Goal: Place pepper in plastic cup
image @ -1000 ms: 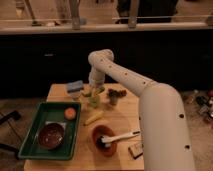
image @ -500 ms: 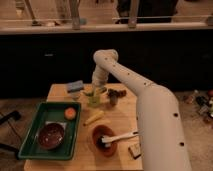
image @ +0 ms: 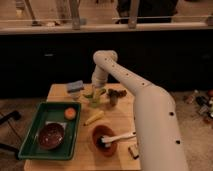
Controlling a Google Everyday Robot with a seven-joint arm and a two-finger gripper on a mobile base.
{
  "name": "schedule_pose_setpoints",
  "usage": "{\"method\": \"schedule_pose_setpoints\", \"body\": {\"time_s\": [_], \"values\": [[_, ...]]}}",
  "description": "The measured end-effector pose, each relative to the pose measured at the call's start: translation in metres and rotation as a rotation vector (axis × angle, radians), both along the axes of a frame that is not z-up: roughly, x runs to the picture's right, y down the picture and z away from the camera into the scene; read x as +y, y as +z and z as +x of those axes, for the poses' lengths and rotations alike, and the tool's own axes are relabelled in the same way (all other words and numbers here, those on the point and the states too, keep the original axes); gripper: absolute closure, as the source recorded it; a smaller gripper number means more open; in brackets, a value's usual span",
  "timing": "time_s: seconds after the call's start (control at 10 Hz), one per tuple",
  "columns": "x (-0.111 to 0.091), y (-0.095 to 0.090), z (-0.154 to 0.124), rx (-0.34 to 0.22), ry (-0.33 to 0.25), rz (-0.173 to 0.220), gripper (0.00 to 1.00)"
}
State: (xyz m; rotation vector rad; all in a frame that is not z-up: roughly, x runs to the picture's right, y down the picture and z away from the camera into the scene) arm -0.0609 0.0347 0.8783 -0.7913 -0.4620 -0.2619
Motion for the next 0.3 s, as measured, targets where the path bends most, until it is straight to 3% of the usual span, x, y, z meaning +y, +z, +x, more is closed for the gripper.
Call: {"method": "schedule_pose_setpoints", "body": {"time_s": [0.1, 0.3], "values": [[0.0013, -0.0003, -0.001, -0.004, -0.001, -0.005, 0.94], [0.0022, 0.0002, -0.001, -0.005, 0.005, -0.012, 0.74]]}}
